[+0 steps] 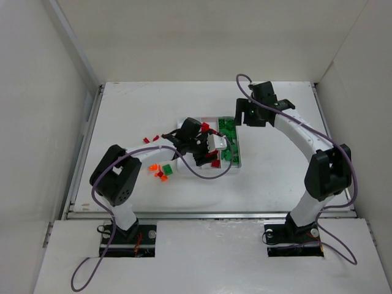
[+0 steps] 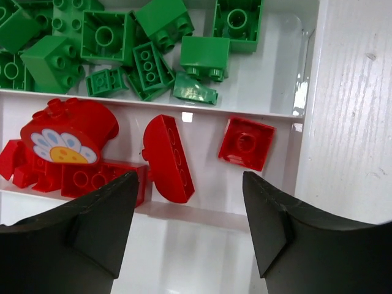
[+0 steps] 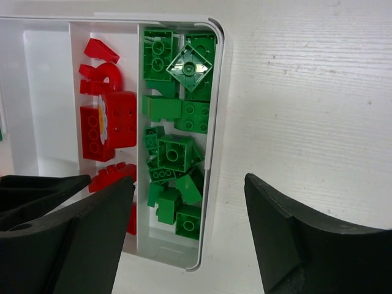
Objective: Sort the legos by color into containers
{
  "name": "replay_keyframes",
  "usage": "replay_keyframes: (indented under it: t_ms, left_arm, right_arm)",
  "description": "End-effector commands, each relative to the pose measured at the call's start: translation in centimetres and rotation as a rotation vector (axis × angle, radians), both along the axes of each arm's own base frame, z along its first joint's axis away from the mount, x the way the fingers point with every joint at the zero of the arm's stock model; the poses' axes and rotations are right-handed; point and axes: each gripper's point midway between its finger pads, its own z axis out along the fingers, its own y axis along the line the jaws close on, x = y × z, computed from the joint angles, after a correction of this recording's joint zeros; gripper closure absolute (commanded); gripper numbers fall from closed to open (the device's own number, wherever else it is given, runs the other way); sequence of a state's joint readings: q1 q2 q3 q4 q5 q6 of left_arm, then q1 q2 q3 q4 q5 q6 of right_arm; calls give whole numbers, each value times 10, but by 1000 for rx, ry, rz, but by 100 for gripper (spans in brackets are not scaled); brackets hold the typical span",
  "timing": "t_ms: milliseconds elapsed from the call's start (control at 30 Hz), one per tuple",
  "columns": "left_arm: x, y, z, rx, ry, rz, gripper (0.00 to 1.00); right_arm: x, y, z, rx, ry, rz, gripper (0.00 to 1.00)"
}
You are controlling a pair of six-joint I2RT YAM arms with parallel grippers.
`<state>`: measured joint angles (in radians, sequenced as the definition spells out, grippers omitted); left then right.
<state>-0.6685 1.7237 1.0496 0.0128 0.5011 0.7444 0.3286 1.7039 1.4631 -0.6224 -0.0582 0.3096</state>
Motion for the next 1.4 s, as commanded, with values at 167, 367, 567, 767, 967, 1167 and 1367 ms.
replay_keyframes:
  t_ms: [167, 367, 567, 767, 967, 1167, 1367]
  left_arm:
    - [33, 34, 79, -147, -27, 251, 35]
    - [79, 168, 97, -328, 60, 1001, 53]
    - [65, 290, 90, -411, -31, 1583, 59]
    - [39, 322, 67, -386, -110, 1704, 47]
    - [42, 275, 55, -244, -146, 1194, 57]
    - [48, 272, 40, -124, -140, 1058, 80]
    - [67, 279, 42, -132, -29, 1145, 67]
  right_arm:
    - [2, 33, 44, -61, -151, 108, 21]
    - [-4, 104, 50, -71, -190, 319, 18]
    - [-6, 195, 28, -65, -159, 497, 18]
    - [-8, 258, 11, -64, -165, 603, 18]
    - [-5, 261, 17, -66, -181, 608, 18]
    - [-17, 232, 20, -91, -169, 559, 18]
    - [-9, 203, 25, -93, -167, 486, 18]
